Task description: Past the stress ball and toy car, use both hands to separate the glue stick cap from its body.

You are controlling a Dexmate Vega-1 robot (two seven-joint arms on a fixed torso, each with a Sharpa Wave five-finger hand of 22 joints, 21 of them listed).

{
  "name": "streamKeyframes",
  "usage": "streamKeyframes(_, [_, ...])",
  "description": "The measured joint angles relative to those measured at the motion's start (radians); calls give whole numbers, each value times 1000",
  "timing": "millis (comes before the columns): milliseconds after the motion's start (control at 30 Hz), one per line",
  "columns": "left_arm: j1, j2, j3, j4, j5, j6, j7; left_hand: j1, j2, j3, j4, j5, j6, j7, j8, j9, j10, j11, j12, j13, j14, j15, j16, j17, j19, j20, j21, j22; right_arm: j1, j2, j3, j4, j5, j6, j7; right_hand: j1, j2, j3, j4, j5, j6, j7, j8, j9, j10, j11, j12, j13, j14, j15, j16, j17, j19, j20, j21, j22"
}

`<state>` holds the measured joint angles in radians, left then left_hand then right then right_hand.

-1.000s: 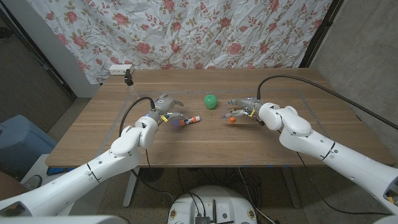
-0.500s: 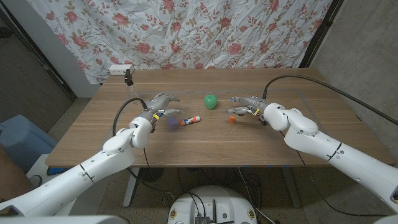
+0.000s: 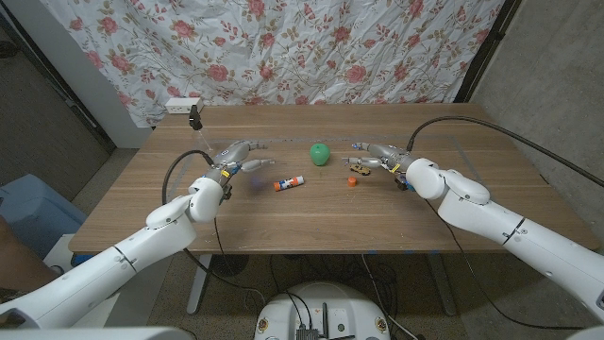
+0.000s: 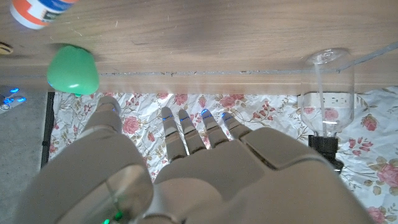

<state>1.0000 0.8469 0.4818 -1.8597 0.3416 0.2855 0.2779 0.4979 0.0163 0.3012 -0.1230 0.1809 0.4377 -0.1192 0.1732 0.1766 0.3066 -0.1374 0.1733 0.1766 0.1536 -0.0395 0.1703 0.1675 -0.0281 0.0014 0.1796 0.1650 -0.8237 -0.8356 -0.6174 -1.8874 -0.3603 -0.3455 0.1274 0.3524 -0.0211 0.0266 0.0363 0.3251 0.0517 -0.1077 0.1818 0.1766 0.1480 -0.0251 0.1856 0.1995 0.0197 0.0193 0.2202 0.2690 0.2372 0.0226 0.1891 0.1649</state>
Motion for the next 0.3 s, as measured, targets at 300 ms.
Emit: streamKeyframes(300, [-21, -60, -18, 99, -119, -105, 66, -12, 12, 7, 7, 0, -2, 2, 0, -5, 0, 0, 5, 0, 0, 0, 1, 0, 8, -7, 6, 0, -8, 10, 34, 55, 116, 78, -67, -21, 9, -4, 9, -4, 6, 14, 0, 0, 0, 0, 0, -5, 15, -14, 6, -5, 15, -14, 0, -2])
